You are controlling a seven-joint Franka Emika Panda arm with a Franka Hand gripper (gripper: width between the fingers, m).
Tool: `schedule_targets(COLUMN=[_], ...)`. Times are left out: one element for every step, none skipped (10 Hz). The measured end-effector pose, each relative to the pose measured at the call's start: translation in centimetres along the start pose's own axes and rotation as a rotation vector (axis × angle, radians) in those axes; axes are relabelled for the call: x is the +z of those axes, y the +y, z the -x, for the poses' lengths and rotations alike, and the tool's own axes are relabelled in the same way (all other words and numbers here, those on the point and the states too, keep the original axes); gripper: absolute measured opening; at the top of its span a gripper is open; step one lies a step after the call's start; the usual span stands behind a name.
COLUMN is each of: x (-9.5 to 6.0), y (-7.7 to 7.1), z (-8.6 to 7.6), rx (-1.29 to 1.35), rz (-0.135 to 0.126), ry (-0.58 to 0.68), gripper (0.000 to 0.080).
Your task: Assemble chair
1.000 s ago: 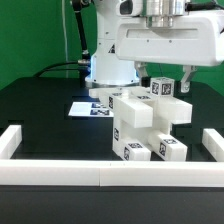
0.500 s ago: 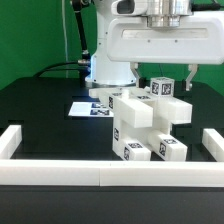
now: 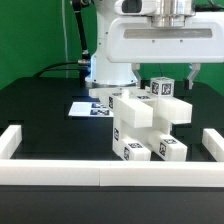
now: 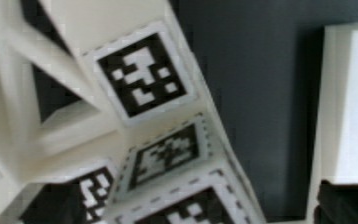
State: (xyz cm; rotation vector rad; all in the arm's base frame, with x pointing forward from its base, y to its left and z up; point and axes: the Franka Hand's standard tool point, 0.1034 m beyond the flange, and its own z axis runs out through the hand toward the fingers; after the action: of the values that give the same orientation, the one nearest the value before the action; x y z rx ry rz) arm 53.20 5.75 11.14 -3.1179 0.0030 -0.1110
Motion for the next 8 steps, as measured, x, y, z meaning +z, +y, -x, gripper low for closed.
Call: schedule_targets(x=[-0.01,-0.01,0.0,0.01,0.02,0.02,0.02,0.02], y=[0.01,0.11,0.17,0.18,0.19,0.19,0.2,0.21], z=[-0.01,-0.02,-0.02,-0.01,-0.01,-0.01,-0.01,-0.01], rx=[-0.038,-0.118,-0.148,-0.147,-0.146,-0.137,-0.116,-0.104], rz=[0.0,0.002,0.004,0.004,0.004,0.004,0.004,0.004], ry=[0.0,0.0,-0.001,-0.001,-0.001,-0.001,-0.001,-0.001], gripper=[0.0648,0.0648,0.0626,0.0626,0.0422,0.0422,0.0285,0.0285])
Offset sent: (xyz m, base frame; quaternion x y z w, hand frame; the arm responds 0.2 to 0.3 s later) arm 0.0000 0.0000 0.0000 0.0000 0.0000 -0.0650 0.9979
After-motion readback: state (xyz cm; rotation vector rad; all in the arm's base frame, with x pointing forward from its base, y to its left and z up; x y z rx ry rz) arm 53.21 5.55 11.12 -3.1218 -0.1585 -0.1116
